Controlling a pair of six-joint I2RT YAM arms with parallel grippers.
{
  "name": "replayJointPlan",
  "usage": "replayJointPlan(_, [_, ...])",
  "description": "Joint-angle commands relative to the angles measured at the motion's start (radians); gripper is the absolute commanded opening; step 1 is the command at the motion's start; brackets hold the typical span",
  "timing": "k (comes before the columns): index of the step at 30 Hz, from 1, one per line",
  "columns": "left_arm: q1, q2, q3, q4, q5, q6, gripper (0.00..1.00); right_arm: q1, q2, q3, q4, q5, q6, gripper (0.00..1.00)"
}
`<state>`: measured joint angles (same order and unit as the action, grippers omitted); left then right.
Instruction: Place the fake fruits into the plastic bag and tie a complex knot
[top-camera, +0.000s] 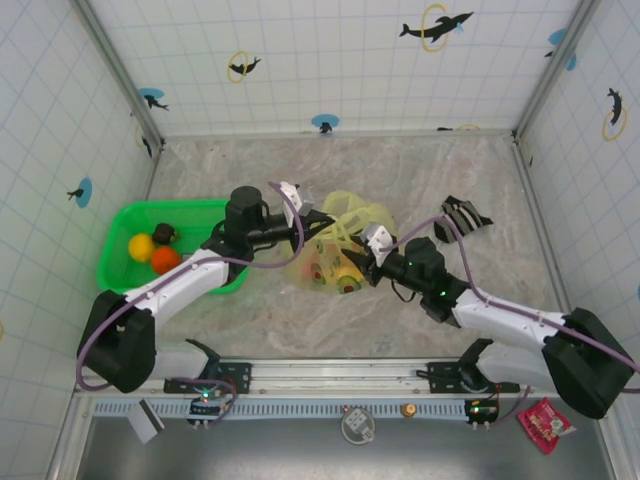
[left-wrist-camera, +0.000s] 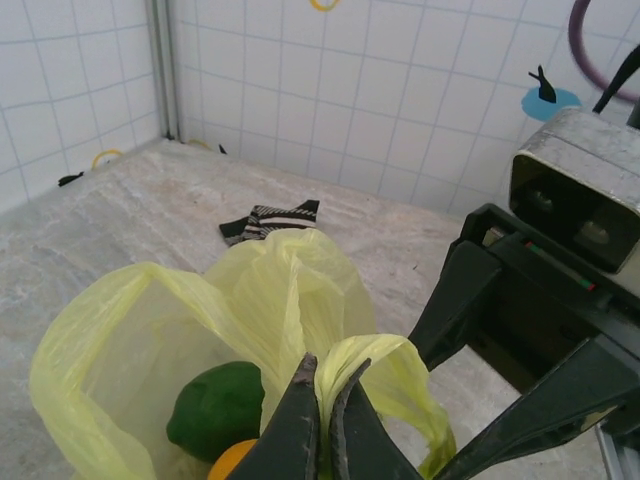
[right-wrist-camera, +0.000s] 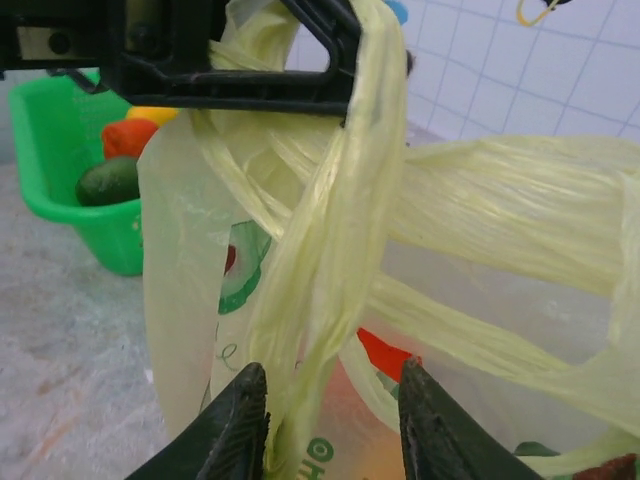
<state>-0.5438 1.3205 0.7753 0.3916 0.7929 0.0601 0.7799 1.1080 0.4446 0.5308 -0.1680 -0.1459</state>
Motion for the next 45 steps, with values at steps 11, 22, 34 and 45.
replayJointPlan(11, [0.005,-0.017,0.028,-0.060,0.048,0.148,0.01,-0.157,0.066,0.553,-0.776,-0.321,-0.608,0.49])
replayJointPlan(22, [0.005,-0.029,0.020,-0.063,0.055,0.179,0.01,-0.107,0.302,0.773,-1.077,-0.271,-0.853,0.57])
replayJointPlan(34, [0.005,-0.033,0.016,-0.075,0.075,0.192,0.01,-0.063,0.370,0.799,-1.011,-0.158,-0.923,0.54])
replayJointPlan(45, [0.005,-0.035,0.023,-0.079,0.101,0.180,0.00,-0.065,0.217,0.572,-0.683,-0.035,-1.001,0.41])
